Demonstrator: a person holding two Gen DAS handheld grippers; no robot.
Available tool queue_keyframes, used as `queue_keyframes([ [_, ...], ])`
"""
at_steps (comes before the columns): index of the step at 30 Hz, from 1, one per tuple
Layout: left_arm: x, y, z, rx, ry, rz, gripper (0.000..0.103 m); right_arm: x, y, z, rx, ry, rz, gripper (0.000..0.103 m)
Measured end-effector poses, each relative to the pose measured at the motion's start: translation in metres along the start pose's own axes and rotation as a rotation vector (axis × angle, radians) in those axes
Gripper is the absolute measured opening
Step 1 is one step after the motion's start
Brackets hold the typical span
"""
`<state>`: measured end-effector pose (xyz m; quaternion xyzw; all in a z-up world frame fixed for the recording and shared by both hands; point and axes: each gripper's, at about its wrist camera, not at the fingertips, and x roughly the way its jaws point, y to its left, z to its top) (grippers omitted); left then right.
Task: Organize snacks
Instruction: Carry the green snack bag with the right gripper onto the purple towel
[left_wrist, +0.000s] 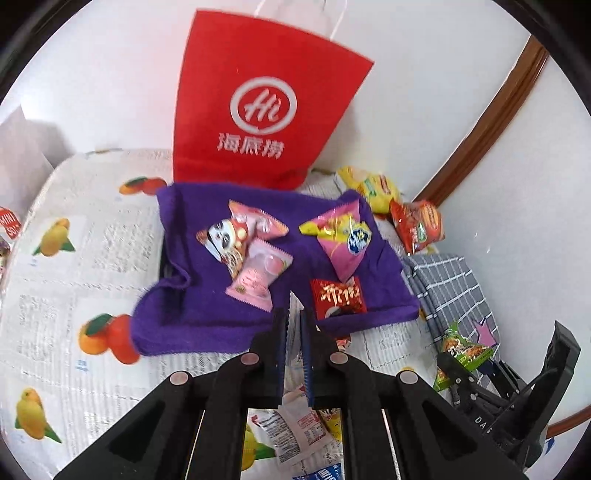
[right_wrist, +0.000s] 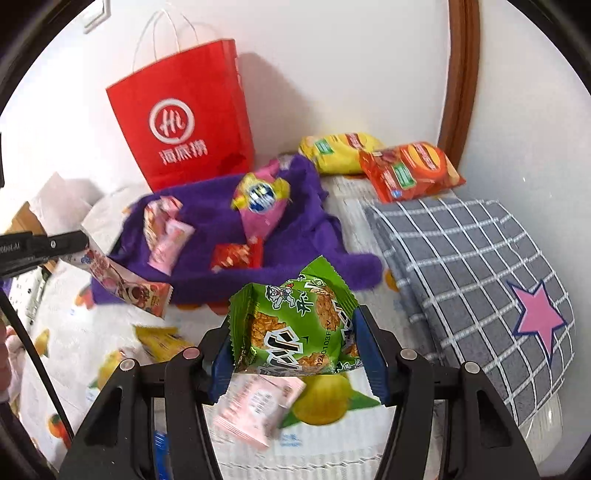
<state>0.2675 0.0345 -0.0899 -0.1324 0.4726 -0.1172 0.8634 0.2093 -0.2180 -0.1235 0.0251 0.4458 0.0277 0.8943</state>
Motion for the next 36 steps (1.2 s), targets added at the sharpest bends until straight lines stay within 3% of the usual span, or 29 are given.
queue_keyframes([
  [9,-0.021,0.013,0.022,0.001,-0.054,0.02,0.008,-0.007,0.027,0.044,0.001,-0.047,0.033,0.058],
  [19,-0.014,0.016,0.057,0.005,-0.088,0.008,0.008,0.0,0.034,0.094,-0.002,-0.088,0.04,0.058],
  [26,0.01,0.016,0.075,-0.007,-0.082,-0.023,0.008,0.029,0.03,0.104,0.033,-0.056,0.058,0.058],
  [36,0.042,0.024,0.077,-0.02,-0.047,-0.033,0.008,0.066,0.026,0.091,0.047,0.013,0.046,0.058],
])
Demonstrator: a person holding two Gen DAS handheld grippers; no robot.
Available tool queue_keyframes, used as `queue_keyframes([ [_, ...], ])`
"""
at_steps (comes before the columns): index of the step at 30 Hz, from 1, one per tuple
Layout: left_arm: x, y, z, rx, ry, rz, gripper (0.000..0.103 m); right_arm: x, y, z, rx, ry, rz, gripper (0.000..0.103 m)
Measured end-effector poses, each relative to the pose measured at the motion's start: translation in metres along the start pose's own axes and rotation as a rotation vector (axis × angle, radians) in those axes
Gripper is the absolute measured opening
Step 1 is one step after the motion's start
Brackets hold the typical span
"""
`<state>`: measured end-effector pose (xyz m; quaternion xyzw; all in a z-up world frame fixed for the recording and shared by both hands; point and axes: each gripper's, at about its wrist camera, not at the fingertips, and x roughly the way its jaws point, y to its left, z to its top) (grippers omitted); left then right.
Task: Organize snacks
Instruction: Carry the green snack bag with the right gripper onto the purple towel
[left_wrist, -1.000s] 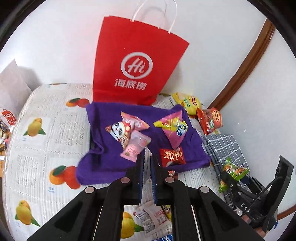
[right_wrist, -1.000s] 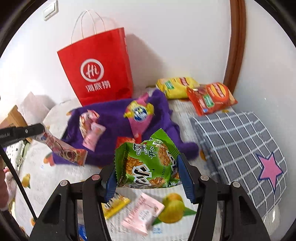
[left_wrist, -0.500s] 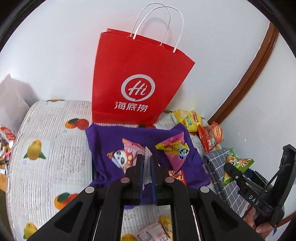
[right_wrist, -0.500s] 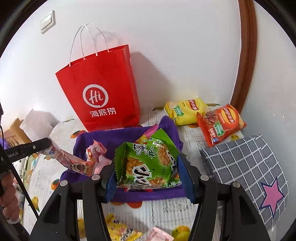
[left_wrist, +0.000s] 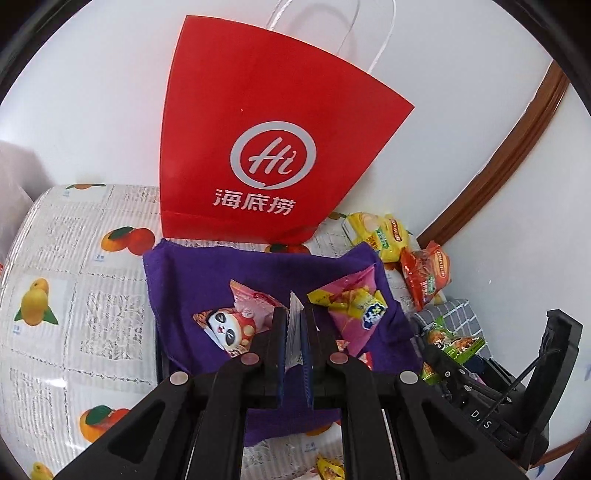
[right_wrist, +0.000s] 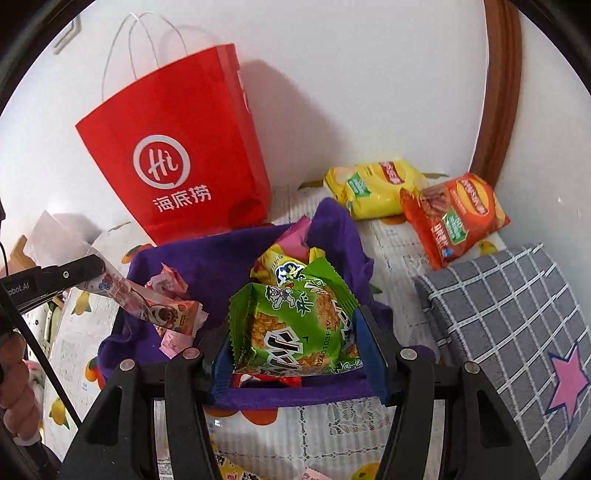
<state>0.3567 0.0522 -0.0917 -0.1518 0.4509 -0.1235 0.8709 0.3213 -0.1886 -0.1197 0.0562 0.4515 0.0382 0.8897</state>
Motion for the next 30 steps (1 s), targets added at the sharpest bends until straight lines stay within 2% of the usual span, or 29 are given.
queue_keyframes([
  [7,-0.002,0.006,0.001,-0.017,-0.008,-0.014,0.008,0.014,0.001,-0.005,0.018,0.027,0.019,0.058],
  [14,0.008,0.003,-0.002,-0.013,0.019,-0.017,0.008,0.018,0.003,-0.006,-0.003,0.03,-0.006,0.058],
  [30,0.012,0.002,-0.004,-0.01,0.034,-0.031,0.008,0.051,-0.012,-0.021,0.016,0.118,-0.066,0.059],
])
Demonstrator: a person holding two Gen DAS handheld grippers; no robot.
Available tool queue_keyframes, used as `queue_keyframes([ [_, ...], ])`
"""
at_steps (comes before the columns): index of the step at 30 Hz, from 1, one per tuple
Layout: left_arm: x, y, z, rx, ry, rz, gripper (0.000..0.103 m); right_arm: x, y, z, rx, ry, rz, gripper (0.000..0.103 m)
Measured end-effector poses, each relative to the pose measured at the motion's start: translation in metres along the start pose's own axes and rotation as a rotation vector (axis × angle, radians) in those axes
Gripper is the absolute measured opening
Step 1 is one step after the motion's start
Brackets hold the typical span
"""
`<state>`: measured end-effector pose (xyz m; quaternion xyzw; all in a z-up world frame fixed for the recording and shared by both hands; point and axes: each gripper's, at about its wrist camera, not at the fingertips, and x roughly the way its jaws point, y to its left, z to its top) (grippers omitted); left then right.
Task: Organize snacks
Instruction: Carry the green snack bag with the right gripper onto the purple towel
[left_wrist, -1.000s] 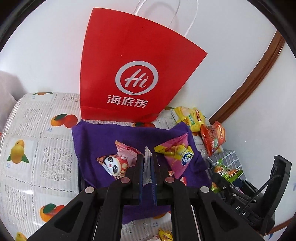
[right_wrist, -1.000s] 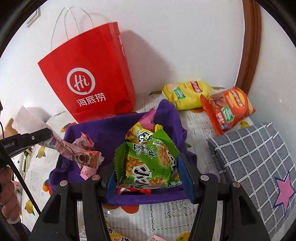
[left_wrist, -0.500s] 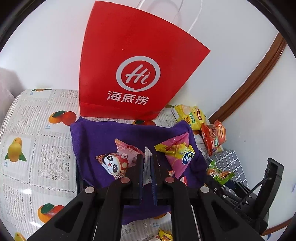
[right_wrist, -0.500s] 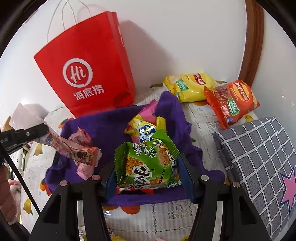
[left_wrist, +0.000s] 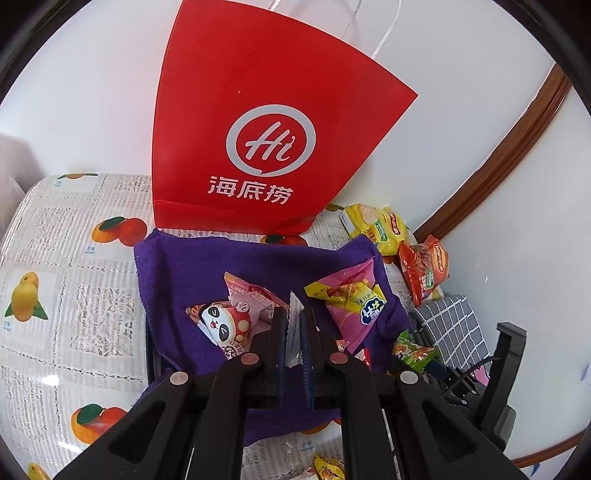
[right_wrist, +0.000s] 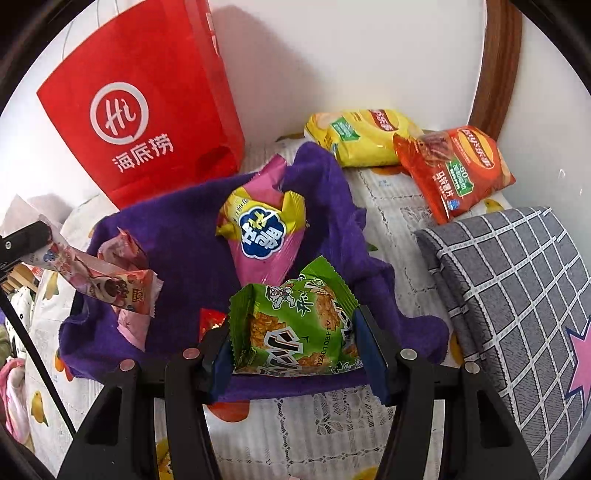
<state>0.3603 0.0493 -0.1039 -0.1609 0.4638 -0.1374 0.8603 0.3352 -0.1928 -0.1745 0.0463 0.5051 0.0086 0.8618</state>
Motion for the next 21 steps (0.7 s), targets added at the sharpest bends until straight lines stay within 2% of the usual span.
queue_keyframes([
  [7,0.012,-0.004,-0.004,0.011,0.037,0.004,0.008,0.016,0.0,-0.002,-0.002,0.046,-0.016,0.059],
  [21,0.032,-0.014,-0.012,0.038,0.091,0.042,0.008,0.027,0.002,0.0,-0.024,0.065,-0.021,0.06],
])
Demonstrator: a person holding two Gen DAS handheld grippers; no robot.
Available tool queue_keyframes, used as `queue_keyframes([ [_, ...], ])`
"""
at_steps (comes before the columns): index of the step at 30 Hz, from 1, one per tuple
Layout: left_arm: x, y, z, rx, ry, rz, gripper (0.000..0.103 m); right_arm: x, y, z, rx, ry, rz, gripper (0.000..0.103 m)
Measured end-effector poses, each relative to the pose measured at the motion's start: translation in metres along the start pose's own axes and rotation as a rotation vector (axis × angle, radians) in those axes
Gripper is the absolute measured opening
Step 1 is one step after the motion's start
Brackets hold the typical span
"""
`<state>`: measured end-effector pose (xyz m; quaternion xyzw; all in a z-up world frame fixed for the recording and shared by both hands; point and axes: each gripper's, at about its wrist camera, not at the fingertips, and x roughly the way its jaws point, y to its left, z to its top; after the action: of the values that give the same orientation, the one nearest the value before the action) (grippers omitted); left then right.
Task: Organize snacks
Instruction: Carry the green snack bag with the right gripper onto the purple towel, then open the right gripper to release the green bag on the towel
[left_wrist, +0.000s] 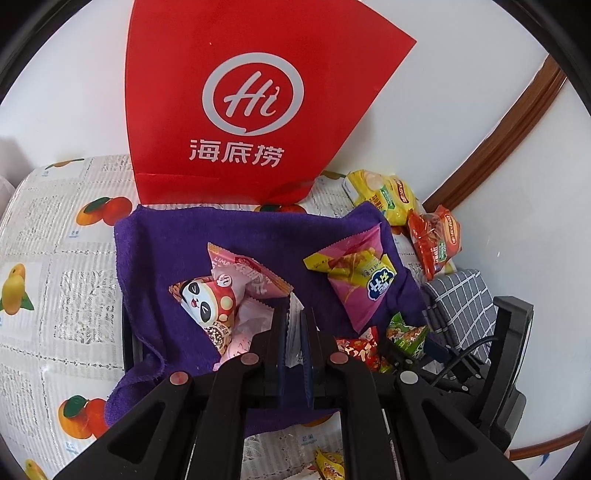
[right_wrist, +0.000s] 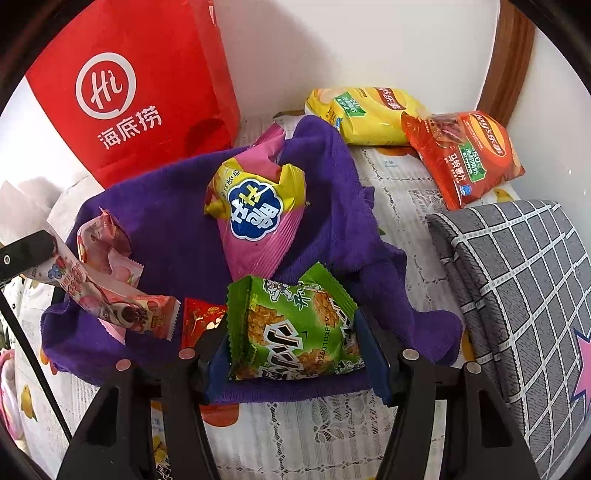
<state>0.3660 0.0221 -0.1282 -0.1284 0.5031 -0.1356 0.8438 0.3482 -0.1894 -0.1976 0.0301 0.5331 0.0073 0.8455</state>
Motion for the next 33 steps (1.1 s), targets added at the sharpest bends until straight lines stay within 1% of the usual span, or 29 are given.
queue_keyframes([
  [3,0.002,0.001,0.0,-0.001,0.006,0.002,0.008,0.0,0.0,0.0,-0.006,0.004,0.005,0.062],
  [12,0.012,0.005,0.0,-0.021,0.024,0.003,0.008,0.001,-0.001,0.001,-0.031,0.026,0.011,0.064],
  [22,0.016,0.013,0.002,-0.05,0.03,-0.01,0.008,-0.019,0.005,0.0,-0.025,-0.055,0.05,0.07],
  [33,0.017,0.016,0.003,-0.062,0.037,-0.019,0.008,-0.046,0.008,0.003,-0.014,-0.121,0.074,0.07],
])
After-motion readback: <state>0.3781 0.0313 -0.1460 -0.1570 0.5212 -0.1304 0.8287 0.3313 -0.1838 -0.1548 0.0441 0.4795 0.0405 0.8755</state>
